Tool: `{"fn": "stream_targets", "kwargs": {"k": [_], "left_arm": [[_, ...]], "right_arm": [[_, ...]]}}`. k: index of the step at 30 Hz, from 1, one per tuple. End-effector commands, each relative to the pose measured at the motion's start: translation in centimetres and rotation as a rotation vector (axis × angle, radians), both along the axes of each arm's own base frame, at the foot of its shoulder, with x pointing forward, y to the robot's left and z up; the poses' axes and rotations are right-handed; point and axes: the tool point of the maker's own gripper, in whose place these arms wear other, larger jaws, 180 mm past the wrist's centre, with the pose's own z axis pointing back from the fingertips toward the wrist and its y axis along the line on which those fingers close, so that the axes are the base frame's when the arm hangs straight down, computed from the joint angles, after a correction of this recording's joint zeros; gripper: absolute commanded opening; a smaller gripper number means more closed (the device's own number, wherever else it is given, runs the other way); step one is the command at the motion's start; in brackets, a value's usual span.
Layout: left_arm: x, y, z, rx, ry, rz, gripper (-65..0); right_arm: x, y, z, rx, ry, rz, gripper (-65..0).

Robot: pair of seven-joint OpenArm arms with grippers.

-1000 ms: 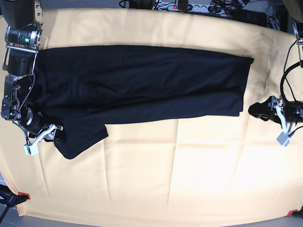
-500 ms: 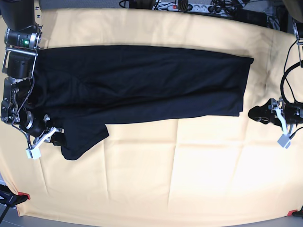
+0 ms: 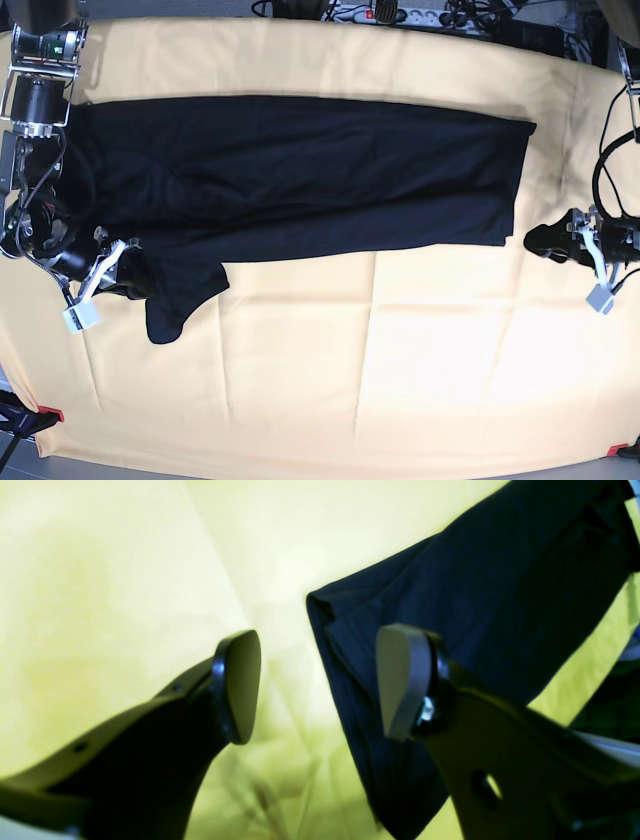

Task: Fold the T-shirt properly
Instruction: 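Grasp the sleeve sticking out of the folded shirt with the right gripper, then fold the held sleeve onto the shirt strip with the right gripper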

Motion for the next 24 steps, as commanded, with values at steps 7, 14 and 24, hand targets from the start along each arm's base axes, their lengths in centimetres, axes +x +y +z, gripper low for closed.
{"fn": "stream_targets", "kwargs": {"k": [7, 14, 24], "left_arm": [[1.0, 0.7, 2.1, -0.001, -0.059, 0.012, -26.8], [1.1, 0.7, 2.2, -0.004, -0.065, 0.015, -26.8], [1.2, 0.7, 2.2, -0.003, -0.066, 0.017, -26.8]], "right_arm": [[-3.5, 0.9, 2.7, -0.076, -0.088, 0.1, -65.0], [-8.0, 2.9, 3.9, -0.128, -0.082, 0.234, -65.0], [-12.9, 4.5, 3.5, -0.208, -0.021, 0.367, -65.0]]}}
